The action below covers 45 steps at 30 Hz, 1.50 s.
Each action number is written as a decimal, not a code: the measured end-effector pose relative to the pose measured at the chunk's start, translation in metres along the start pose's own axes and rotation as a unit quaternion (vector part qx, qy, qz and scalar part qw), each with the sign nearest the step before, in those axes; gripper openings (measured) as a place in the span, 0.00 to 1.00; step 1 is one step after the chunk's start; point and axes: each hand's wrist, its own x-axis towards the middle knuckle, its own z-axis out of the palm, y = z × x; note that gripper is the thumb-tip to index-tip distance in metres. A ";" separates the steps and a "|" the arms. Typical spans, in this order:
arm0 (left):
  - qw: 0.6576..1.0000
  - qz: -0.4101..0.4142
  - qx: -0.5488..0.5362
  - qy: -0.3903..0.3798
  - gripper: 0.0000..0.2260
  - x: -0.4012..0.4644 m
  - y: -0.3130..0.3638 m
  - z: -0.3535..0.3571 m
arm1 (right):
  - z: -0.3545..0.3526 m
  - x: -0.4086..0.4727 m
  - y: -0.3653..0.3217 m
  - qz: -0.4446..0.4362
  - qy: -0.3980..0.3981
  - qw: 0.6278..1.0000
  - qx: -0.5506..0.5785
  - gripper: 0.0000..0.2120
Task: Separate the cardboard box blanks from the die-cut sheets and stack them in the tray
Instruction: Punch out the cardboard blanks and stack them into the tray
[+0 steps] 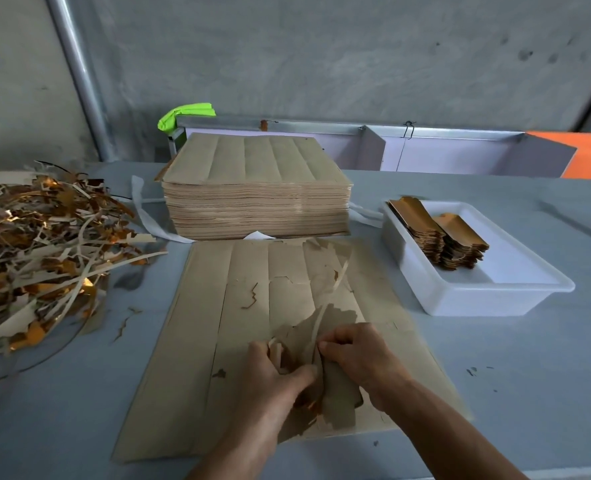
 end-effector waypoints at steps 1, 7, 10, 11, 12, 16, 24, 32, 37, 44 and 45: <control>1.000 -0.005 0.011 0.004 0.19 0.002 -0.001 0.000 | 0.001 0.000 0.000 -0.007 0.001 1.000 -0.011 0.06; 0.995 -0.048 0.064 -0.055 0.11 0.009 -0.001 -0.003 | 0.001 0.003 0.004 -0.032 -0.002 0.999 -0.040 0.04; 0.998 -0.047 0.016 -0.050 0.02 0.011 -0.003 -0.008 | 0.004 0.003 0.005 -0.024 -0.002 1.000 -0.020 0.04; 0.998 -0.044 -0.015 -0.035 0.03 0.012 -0.004 -0.009 | 0.005 0.004 0.004 -0.021 0.001 1.000 -0.022 0.04; 0.998 -0.039 -0.041 -0.019 0.03 0.012 -0.004 -0.009 | 0.006 0.004 0.003 -0.023 0.005 0.999 -0.033 0.04; 0.999 -0.012 -0.033 -0.001 0.10 0.011 -0.006 -0.007 | 0.013 0.009 -0.005 -0.068 0.021 0.992 -0.103 0.09; 0.992 -0.022 -0.060 0.110 0.14 0.042 -0.007 -0.014 | 0.005 0.004 0.005 -0.075 0.028 0.990 -0.114 0.13; 0.983 0.017 -0.060 0.172 0.10 0.055 -0.004 -0.011 | -0.007 -0.006 0.009 -0.122 0.146 0.980 -0.057 0.12; 0.980 0.032 -0.072 0.185 0.13 0.060 -0.011 -0.007 | 0.001 -0.009 0.023 -0.048 0.243 0.965 0.092 0.07; 0.975 0.032 -0.118 0.187 0.13 0.068 -0.019 -0.010 | -0.032 -0.007 0.031 -0.050 0.357 0.918 0.167 0.07; 0.972 0.039 -0.132 0.188 0.13 0.068 -0.019 -0.012 | -0.039 -0.006 0.032 -0.056 0.352 0.919 0.165 0.06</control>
